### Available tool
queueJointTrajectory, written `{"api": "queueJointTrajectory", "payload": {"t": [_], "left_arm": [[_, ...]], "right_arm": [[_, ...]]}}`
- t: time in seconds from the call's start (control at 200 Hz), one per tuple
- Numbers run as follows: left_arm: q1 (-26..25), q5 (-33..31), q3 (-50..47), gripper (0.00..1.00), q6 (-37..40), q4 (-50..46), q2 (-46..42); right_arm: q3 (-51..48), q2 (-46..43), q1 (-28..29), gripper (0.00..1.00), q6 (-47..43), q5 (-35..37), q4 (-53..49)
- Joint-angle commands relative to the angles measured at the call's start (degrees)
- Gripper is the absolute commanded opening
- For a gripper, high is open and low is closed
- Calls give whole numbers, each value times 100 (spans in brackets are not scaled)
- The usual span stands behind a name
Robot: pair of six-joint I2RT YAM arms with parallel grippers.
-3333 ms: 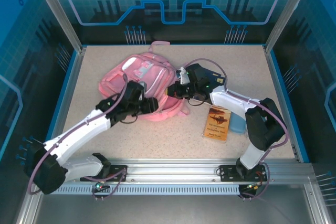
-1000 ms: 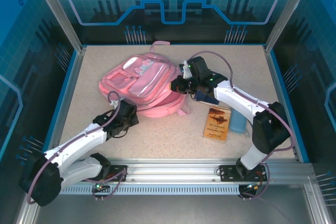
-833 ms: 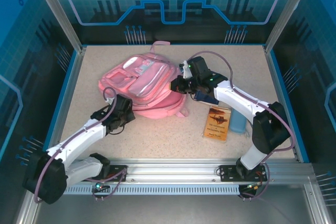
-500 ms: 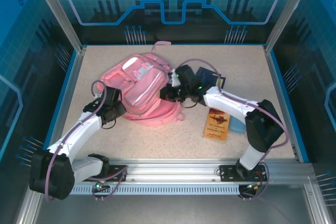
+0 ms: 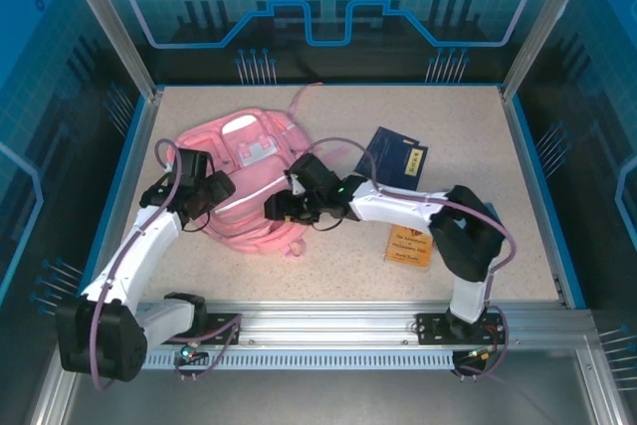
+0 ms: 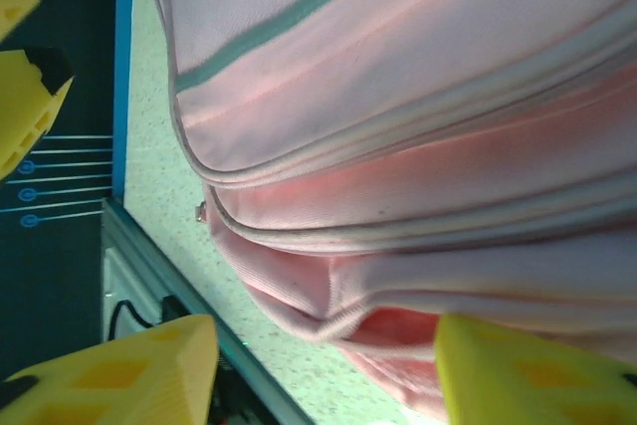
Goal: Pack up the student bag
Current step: Move the book to the center of the table.
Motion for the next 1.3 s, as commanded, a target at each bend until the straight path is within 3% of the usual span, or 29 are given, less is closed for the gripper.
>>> {"api": "queueJointTrajectory", "payload": {"t": [0.0, 0.13, 0.28, 0.57, 0.71, 0.855, 1.081, 1.296], "left_arm": [[-93, 805, 320, 73, 588, 63, -130], [-332, 959, 505, 79, 756, -62, -128], [-528, 1103, 569, 86, 659, -73, -151], [-930, 1317, 570, 95, 494, 81, -139], [-1135, 1455, 577, 97, 437, 208, -51], [-1399, 1526, 640, 99, 349, 356, 177], [-1850, 1505, 898, 99, 238, 576, 796], [-2331, 1489, 1202, 99, 98, 831, 1490]], "right_arm": [[-188, -778, -544, 68, -663, 1105, -1091], [-267, -1004, -1384, 74, -1261, 1612, -1878], [84, -565, -2303, 76, -1920, 1781, -2384], [1431, 992, -3062, 78, -2489, 1952, -3073], [1734, 1545, -3038, 78, -2557, 1589, -3229], [1355, 1623, -2730, 78, -2477, 1151, -3081], [482, 1184, -2085, 76, -2167, 352, -2544], [279, 349, -2081, 75, -2114, -54, -2410]]}}
